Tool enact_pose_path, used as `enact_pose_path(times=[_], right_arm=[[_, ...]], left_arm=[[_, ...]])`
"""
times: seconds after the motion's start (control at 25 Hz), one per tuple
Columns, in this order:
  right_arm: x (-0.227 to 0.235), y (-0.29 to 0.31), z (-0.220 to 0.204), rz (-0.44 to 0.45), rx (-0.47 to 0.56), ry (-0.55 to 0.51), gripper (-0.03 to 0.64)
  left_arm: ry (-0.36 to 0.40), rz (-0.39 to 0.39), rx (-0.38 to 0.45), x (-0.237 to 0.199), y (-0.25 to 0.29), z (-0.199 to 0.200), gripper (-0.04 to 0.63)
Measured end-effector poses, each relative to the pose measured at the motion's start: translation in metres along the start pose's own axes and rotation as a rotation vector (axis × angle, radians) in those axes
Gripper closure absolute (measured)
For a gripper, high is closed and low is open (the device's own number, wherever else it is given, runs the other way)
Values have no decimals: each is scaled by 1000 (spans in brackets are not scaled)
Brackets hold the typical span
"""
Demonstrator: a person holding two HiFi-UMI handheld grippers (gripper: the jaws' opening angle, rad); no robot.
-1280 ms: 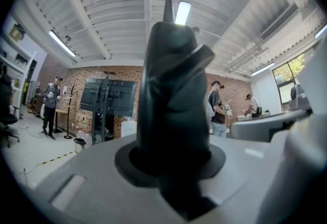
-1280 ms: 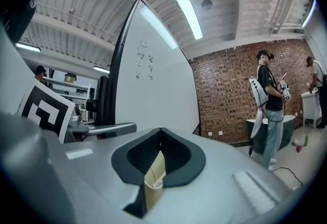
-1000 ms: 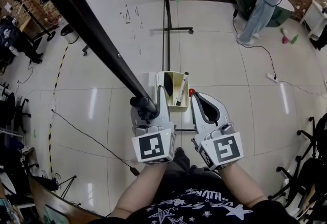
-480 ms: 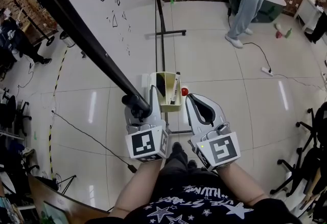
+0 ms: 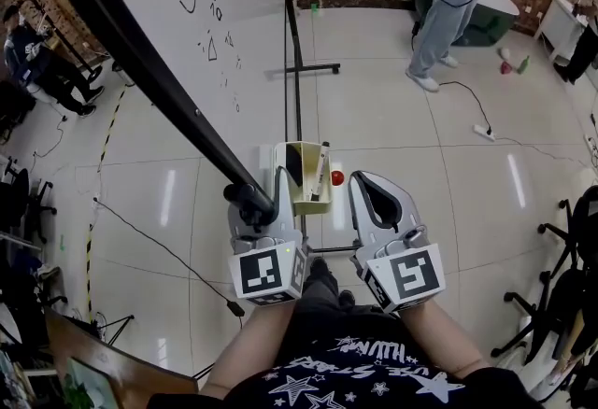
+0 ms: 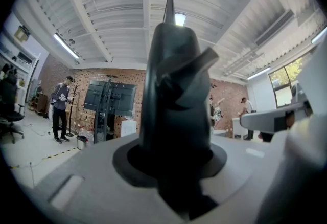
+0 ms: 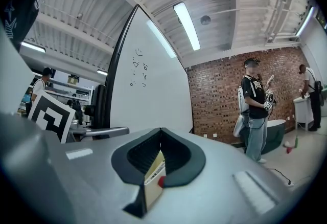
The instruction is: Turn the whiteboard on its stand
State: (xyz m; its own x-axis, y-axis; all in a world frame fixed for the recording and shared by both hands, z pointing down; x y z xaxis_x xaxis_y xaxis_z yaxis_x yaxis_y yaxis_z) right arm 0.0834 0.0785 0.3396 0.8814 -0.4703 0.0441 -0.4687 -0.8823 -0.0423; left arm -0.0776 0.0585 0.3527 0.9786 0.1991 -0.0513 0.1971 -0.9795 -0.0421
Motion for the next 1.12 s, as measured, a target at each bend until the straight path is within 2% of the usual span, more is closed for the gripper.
enact_pose_path(times=[0.48, 0.64, 0.88, 1.12], right_arm=[[2, -6, 0, 38, -22, 8, 609], [1, 2, 2, 8, -55, 22, 609], [6, 29, -2, -6, -39, 42, 609], [10, 28, 2, -40, -42, 46, 609]], left_arm=[[-8, 18, -8, 17, -18, 15, 468], [-14, 10, -15, 19, -26, 13, 462], [-19, 4, -22, 7, -8, 8, 456], [-22, -5, -20, 6, -7, 9, 454]])
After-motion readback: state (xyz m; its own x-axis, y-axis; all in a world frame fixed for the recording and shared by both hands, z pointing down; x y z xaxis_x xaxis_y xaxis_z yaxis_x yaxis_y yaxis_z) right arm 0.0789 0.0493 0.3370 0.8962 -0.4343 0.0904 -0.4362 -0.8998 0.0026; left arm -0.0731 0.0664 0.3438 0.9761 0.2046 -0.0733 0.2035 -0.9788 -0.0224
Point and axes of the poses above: the fingertips, and each gripper's own axes: y forward along the fingers, x to its right, z out of its top, the point moved 5 cm from there along -y, backward along the fingers, and after that the axes turned 1 degree about -z, right-handed, at the moved point
